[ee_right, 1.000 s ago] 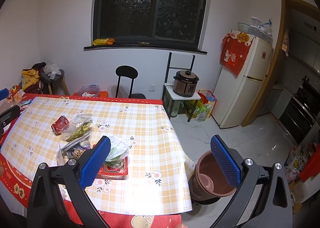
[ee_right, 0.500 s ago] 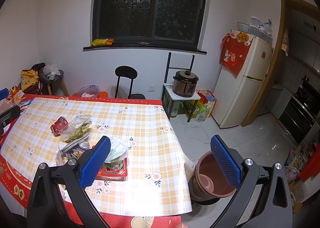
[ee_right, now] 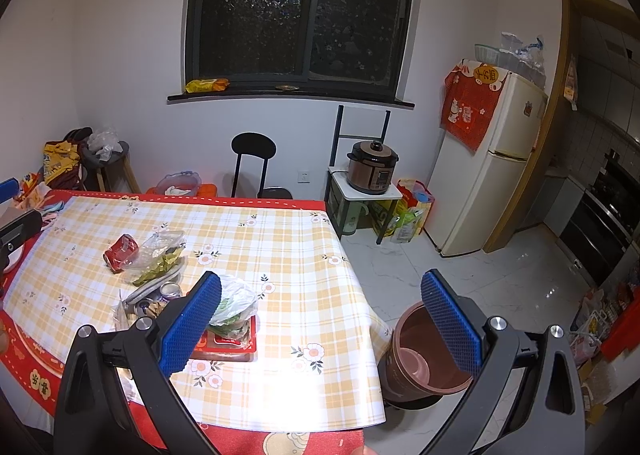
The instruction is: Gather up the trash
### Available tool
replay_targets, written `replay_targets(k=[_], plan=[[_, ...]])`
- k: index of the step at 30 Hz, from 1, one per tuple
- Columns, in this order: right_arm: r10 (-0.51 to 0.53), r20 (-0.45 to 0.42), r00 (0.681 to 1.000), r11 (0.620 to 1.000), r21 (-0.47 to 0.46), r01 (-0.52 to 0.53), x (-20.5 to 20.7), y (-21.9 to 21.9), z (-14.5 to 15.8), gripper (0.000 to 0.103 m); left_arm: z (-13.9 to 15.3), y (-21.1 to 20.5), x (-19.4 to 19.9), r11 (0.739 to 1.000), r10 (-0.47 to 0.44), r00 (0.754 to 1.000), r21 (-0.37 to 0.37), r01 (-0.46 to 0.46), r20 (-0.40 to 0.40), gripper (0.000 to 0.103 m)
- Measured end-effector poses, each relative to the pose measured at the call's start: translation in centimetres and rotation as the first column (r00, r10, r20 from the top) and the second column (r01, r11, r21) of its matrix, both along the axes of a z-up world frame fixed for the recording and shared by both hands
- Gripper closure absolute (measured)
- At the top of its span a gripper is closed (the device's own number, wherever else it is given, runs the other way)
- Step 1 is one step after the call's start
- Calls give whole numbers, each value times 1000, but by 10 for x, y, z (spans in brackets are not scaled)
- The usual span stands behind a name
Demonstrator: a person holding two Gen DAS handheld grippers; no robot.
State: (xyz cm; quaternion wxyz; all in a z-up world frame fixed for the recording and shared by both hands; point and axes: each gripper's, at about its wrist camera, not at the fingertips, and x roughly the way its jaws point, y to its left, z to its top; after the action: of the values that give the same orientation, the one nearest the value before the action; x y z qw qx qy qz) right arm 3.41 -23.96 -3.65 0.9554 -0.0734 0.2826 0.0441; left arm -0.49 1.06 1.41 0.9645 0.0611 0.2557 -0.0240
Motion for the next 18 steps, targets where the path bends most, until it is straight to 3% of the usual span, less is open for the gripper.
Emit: replay_targets(k=[18], plan=[[0, 0, 1000, 1000, 2, 0, 0, -1, -1, 4, 0, -1, 0, 1000, -2, 1000, -4, 2, -1, 5]])
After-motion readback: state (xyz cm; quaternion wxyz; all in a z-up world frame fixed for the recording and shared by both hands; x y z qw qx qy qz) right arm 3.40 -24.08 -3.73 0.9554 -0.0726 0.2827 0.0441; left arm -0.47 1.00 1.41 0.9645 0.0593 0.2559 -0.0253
